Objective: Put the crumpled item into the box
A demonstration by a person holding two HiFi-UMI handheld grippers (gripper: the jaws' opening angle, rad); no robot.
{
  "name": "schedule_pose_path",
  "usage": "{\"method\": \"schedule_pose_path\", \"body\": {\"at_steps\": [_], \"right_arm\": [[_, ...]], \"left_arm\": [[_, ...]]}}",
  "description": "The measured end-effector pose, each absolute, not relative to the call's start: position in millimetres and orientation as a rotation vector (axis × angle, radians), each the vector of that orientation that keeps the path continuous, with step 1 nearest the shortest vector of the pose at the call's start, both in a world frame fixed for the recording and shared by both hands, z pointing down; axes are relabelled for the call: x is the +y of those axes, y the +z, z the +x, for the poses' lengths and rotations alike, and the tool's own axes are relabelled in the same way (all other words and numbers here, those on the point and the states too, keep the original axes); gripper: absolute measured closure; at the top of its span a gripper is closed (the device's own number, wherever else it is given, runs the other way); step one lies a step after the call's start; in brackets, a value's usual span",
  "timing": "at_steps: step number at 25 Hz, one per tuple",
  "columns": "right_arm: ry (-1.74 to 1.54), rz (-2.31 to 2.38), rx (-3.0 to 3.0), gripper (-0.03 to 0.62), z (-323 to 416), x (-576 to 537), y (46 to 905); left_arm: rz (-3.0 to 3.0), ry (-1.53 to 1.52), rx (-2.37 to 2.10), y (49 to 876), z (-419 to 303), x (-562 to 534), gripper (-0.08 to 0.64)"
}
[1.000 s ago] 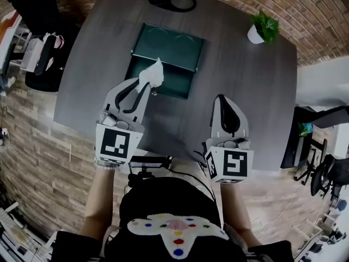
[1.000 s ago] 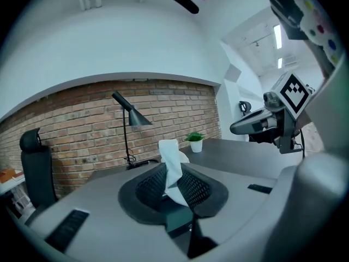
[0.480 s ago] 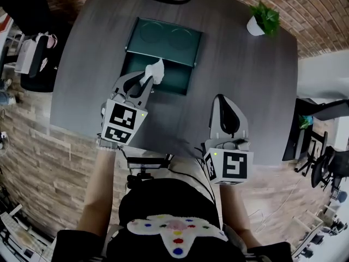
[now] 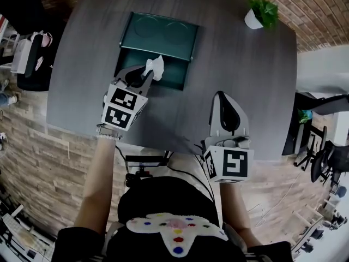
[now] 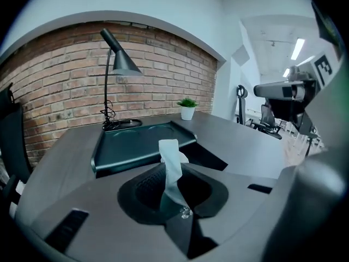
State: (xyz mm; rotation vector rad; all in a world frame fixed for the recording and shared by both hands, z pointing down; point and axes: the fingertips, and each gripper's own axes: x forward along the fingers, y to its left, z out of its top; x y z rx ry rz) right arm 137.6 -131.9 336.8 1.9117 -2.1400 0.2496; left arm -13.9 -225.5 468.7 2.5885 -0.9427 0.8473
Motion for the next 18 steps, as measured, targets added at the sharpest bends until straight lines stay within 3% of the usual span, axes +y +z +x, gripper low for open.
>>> {"method": "schedule_pose_path", "body": {"at_steps": [6,18], "right_arm": [[0.243,1.9,-2.131,0.583,139,-131,339],[0.218,1.86,-2.162,0.583,140,-131,335]], "left_arm": [[2.571,0.91,-0.92,481,-13,-226,0.494],[2.538,0.896,-1.043,474,-25,-231,0.376]]}}
